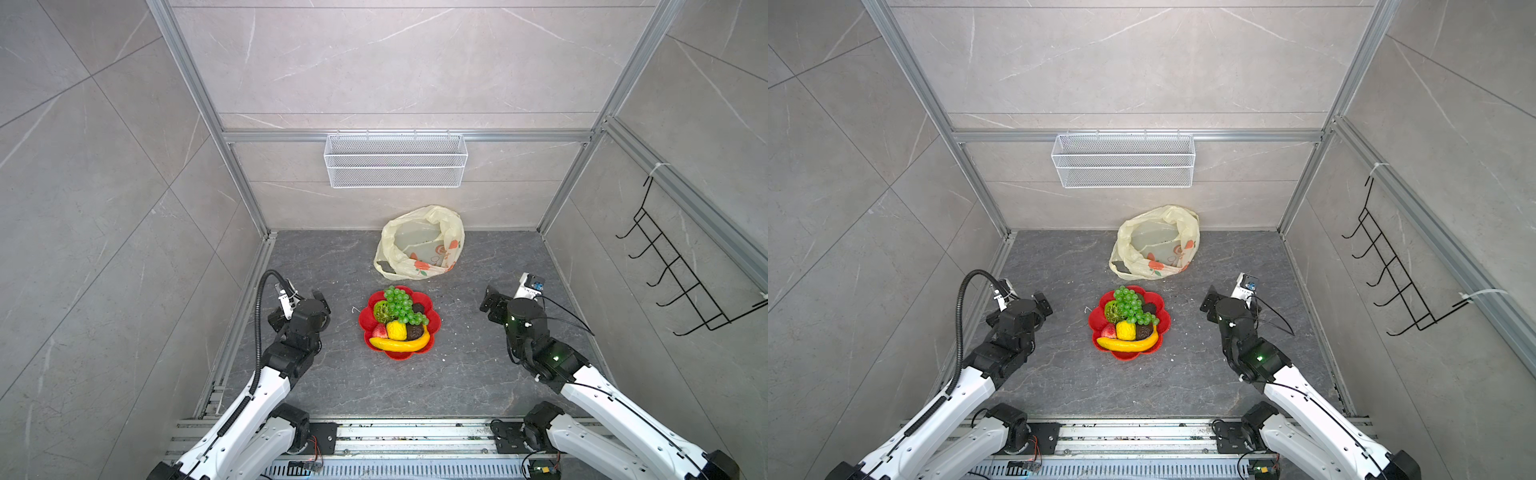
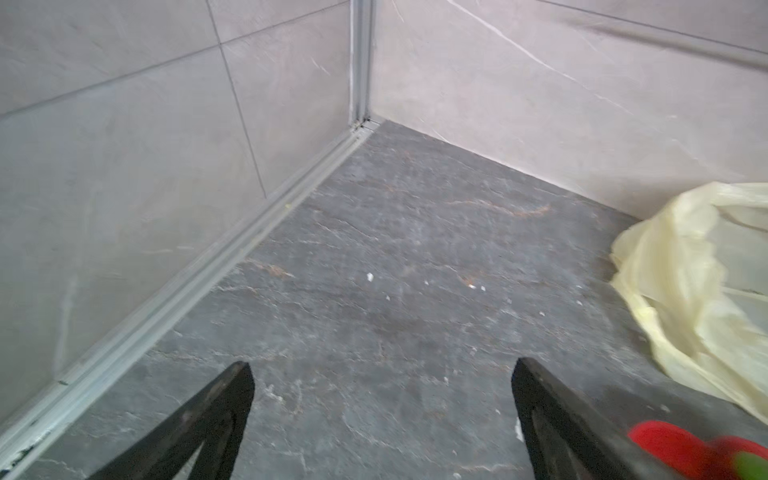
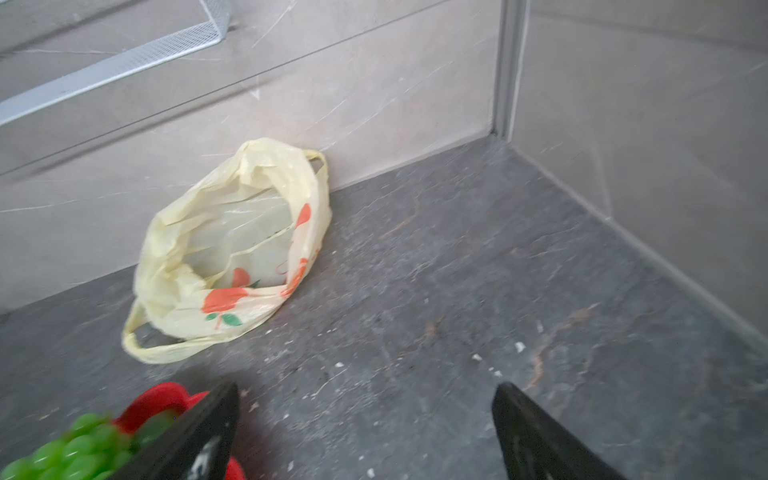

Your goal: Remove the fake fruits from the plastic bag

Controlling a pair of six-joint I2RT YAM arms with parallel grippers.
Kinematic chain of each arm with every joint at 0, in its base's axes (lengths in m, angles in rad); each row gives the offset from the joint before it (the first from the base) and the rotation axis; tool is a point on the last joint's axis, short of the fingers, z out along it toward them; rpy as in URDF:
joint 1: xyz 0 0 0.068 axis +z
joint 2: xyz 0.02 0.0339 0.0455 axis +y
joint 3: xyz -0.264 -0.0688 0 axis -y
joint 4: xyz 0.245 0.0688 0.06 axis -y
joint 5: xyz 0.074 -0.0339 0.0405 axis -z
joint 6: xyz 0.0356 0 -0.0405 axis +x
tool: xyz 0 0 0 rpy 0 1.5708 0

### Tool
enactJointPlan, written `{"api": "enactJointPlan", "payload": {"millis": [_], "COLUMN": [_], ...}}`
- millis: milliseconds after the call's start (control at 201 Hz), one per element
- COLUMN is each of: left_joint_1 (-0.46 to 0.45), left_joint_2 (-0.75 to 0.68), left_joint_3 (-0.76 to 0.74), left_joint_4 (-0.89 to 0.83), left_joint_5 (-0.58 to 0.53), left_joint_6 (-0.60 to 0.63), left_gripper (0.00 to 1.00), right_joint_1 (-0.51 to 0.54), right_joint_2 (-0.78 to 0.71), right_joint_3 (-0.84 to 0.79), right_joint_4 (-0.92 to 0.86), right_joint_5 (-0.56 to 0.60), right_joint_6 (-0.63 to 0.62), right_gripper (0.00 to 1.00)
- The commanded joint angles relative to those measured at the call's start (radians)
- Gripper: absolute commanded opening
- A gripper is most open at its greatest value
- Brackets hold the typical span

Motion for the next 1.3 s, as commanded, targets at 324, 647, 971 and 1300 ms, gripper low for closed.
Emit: {"api": "enactJointPlan", "payload": {"millis": [324,647,971,1300], "left_joint_1": [0.268,0.39,0.404,0.404], "left_joint_2": [0.45,0.662,0.643,0.644], "left_joint_3": [-0.139,-0.202,-0.175,-0.175], "left_joint_4": [0.681,1.021,0.931,0.933], "left_joint_5": [0.198,0.57,0.608,0.608], "left_joint_6": [0.323,0.408,0.391,0.39], "left_gripper": [1.0,1.0,1.0,1.0], "right_joint_1": [-0.184,-0.26,-0.394,-0.486], "right_joint_2": [0.219,0.502,0.638,0.692], "right_joint_3": [-0.149,-0.277,-0.284,-0.245], "right_joint_4": [0.396,0.916,1.055,1.007], "right_joint_5": [0.046,-0.117,-0.477,-0.602], "right_joint_6": [-0.335,-0.483,-0.46,-0.404], "right_gripper": [1.0,1.0,1.0,1.0]}}
